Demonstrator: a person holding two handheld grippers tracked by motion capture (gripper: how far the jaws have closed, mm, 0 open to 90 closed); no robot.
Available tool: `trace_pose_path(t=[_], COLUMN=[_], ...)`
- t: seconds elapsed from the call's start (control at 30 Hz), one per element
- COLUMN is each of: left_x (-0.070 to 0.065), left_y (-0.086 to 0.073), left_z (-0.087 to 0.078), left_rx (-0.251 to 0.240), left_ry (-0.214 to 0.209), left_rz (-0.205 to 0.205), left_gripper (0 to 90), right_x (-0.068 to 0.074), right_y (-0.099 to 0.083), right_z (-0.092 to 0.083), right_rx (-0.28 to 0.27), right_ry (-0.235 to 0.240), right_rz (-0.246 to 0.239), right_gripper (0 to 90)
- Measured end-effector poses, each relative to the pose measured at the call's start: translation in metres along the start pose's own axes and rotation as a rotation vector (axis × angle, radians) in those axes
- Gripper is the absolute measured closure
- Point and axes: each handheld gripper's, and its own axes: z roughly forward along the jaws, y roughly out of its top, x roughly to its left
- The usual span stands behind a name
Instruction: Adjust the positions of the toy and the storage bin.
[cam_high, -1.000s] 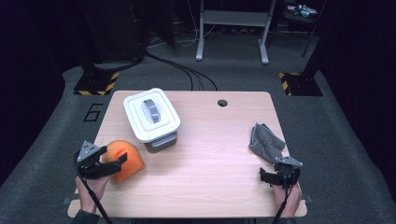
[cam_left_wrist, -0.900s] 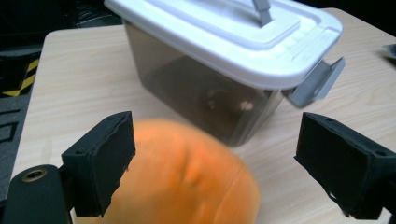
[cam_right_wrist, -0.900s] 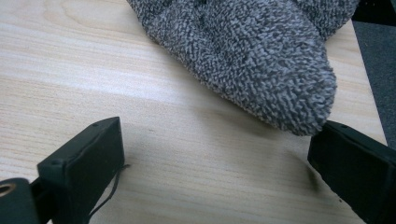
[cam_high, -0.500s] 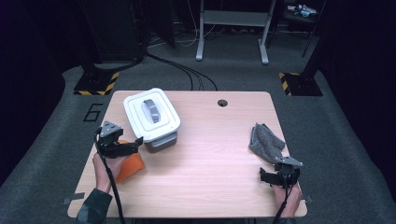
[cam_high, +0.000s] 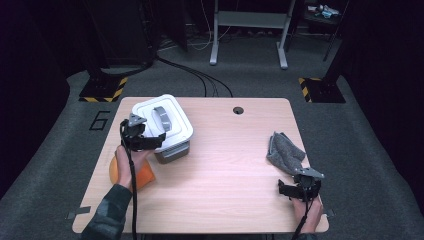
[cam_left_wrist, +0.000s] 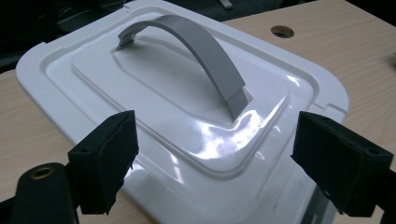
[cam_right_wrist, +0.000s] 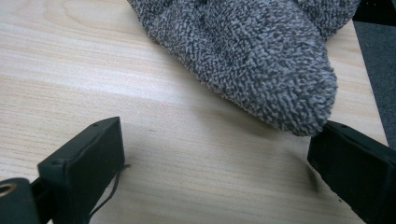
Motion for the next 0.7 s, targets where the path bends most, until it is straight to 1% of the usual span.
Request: trace_pose_path(t=[0.2,0.23,0.3,0.33,0.37,0.5,0.57,0.6,0.67,0.7], left_x=[-0.003,-0.003,-0.004,-0.005,-0.005,-0.004,-0.004,-0.003,-0.003,-0.003], left_y=[0.012,0.013,0.016,0.017,0.019,0.024,0.027,0.028,0.03,0.031], left_z=[0.014,0.017,0.021,0.024,0.026,0.035,0.039,0.04,0.044,0.046], left_rx=[0.021,0.034,0.039,0.035,0.041,0.05,0.054,0.059,0.072,0.069], left_ry=[0.01,0.013,0.019,0.027,0.02,0.028,0.034,0.041,0.039,0.046], left_rz=[0.01,0.02,0.024,0.024,0.022,0.006,0.004,0.01,0.005,0.004], left_gripper=[14.7,14.7,14.8,15.2,15.2,16.0,16.1,16.8,17.1,17.2], right_x=[0.0,0.0,0.0,0.0,0.0,0.0,0.0,0.0,0.0,0.0], right_y=[0.0,0.0,0.0,0.0,0.0,0.0,0.0,0.0,0.0,0.0], right_z=[0.0,0.0,0.0,0.0,0.0,0.0,0.0,0.0,0.0,0.0], right_rx=[-0.001,0.0,-0.001,-0.001,-0.001,-0.001,-0.001,-0.001,-0.001,-0.001], right_ry=[0.0,0.0,-0.001,-0.001,0.0,-0.001,-0.001,-0.001,0.0,0.0], right_rz=[0.0,0.0,0.0,0.0,0.001,0.0,0.0,0.0,0.0,0.0], right_gripper=[3.2,3.2,3.2,3.2,3.3,3.3,3.3,3.3,3.3,3.3])
